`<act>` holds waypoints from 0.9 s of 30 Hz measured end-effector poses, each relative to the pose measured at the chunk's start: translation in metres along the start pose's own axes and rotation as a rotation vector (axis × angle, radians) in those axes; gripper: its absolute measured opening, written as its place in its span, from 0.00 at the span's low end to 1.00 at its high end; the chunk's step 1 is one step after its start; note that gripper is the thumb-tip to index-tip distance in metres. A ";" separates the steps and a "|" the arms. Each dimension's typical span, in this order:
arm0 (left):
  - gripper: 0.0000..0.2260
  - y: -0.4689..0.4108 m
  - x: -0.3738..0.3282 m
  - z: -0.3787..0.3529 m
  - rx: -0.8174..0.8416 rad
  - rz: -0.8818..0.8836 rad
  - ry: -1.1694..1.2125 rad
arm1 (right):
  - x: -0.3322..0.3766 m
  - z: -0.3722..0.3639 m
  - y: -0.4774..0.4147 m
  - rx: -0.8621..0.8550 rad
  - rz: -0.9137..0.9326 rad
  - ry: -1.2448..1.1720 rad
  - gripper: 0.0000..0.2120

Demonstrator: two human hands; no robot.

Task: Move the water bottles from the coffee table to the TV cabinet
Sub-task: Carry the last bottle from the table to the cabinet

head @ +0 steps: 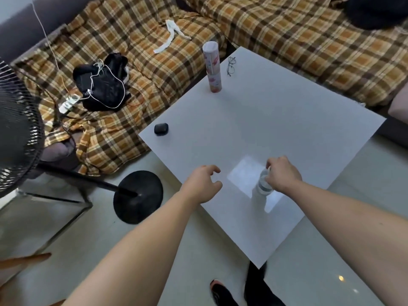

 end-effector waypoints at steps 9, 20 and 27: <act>0.18 0.006 -0.052 0.043 -0.025 -0.228 -0.039 | 0.036 0.066 0.032 -0.150 0.078 -0.016 0.14; 0.18 0.083 -0.108 0.024 0.068 -0.638 -0.081 | 0.037 0.122 0.206 -0.443 -0.125 -0.093 0.17; 0.18 0.187 -0.164 -0.033 0.130 -0.888 -0.223 | -0.024 0.122 0.369 -0.556 -0.382 -0.098 0.12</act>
Point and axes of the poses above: each hand's wrist, its own y-axis away from the middle knuckle, its own z-axis out of the back of the hand, x = y × z, the point moved 9 cm from there along -y, towards the middle knuckle, and after that the axes turned 7 degrees about z, right-handed, at the moved point
